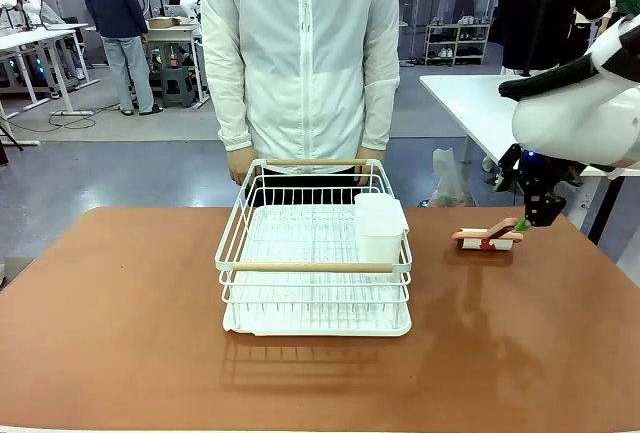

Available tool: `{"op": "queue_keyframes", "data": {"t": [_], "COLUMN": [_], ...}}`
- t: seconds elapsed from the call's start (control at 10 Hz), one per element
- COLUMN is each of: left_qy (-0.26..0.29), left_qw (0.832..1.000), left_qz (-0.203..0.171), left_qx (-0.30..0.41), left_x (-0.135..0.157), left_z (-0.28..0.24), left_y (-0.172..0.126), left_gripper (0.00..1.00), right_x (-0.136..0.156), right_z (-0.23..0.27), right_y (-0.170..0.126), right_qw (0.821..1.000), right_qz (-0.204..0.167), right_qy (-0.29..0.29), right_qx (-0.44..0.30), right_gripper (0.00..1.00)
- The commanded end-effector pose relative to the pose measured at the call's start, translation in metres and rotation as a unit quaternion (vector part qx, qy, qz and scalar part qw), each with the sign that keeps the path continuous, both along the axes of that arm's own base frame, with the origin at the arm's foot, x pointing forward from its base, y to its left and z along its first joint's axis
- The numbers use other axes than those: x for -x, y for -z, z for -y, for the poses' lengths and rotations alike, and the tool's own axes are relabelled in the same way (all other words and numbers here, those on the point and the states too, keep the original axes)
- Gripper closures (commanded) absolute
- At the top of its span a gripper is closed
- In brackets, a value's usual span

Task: Clean the table.
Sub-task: Place the Lint Roller down when the Dish drying rack is positioned in the middle of the table.

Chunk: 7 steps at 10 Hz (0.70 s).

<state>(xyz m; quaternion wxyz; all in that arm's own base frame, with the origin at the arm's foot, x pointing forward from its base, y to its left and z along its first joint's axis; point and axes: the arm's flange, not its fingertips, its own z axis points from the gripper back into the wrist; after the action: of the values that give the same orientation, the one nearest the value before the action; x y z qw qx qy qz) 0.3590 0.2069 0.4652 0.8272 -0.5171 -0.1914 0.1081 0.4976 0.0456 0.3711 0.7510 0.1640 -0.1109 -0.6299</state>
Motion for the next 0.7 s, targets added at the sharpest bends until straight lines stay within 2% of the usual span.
{"op": "queue_keyframes", "data": {"t": [0.0, 0.2, 0.3, 0.6], "left_qy": [0.006, 0.006, 0.006, 0.006], "left_qw": [1.000, 1.000, 1.000, 1.000], "left_qz": [0.006, 0.006, 0.006, 0.006], "left_qx": [0.003, 0.003, 0.003, 0.003], "left_x": [0.003, 0.003, 0.003, 0.003], "left_z": [-0.002, -0.002, -0.002, -0.002], "left_y": [-0.001, -0.001, -0.001, -0.001], "left_gripper": [0.00, 0.00, 0.00, 0.00], "right_x": [0.013, -0.004, 0.008, 0.008], "right_z": [-0.006, -0.004, -0.003, -0.003], "right_y": [-0.018, -0.011, -0.013, -0.013], "right_qw": [1.000, 0.999, 1.000, 1.000], "right_qz": [-0.006, -0.047, -0.007, -0.007], "right_qy": [-0.005, -0.001, -0.008, -0.008], "right_qx": [0.010, -0.016, 0.002, 0.002], "right_gripper": [0.00, 0.00, 0.00, 0.00]}}
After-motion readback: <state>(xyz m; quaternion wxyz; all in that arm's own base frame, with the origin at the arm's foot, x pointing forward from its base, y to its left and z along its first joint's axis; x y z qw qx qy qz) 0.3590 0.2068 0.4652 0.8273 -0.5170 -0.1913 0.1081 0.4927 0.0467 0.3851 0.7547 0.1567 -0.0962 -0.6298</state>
